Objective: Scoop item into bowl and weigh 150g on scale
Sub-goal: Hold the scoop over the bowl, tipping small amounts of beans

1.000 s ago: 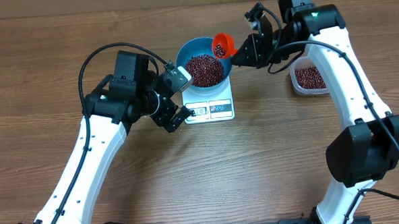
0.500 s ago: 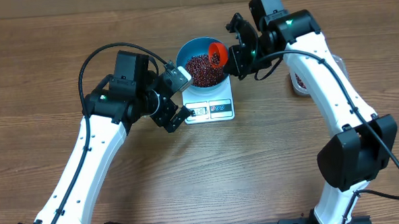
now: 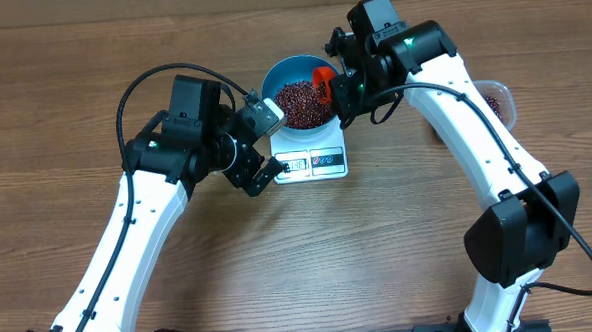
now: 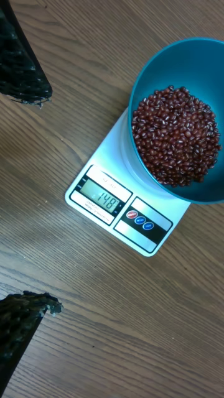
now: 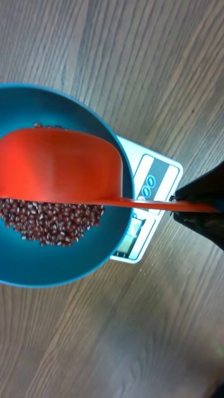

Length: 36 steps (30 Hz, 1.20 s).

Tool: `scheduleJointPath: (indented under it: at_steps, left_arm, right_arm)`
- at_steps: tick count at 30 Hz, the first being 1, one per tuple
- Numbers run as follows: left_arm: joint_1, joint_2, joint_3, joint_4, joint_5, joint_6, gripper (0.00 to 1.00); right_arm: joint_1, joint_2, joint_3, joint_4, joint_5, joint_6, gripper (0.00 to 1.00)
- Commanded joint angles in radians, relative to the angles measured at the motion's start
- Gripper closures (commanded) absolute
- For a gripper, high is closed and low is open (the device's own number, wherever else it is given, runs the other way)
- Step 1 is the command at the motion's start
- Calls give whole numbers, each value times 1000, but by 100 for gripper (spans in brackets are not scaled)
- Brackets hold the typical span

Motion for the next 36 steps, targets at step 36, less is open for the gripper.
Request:
scheduleJointPath:
  at_steps: [36]
  left_arm:
    - [2, 4, -4, 0, 3, -14, 0]
  right_arm:
    - [23, -46, 35, 5, 94, -169, 96]
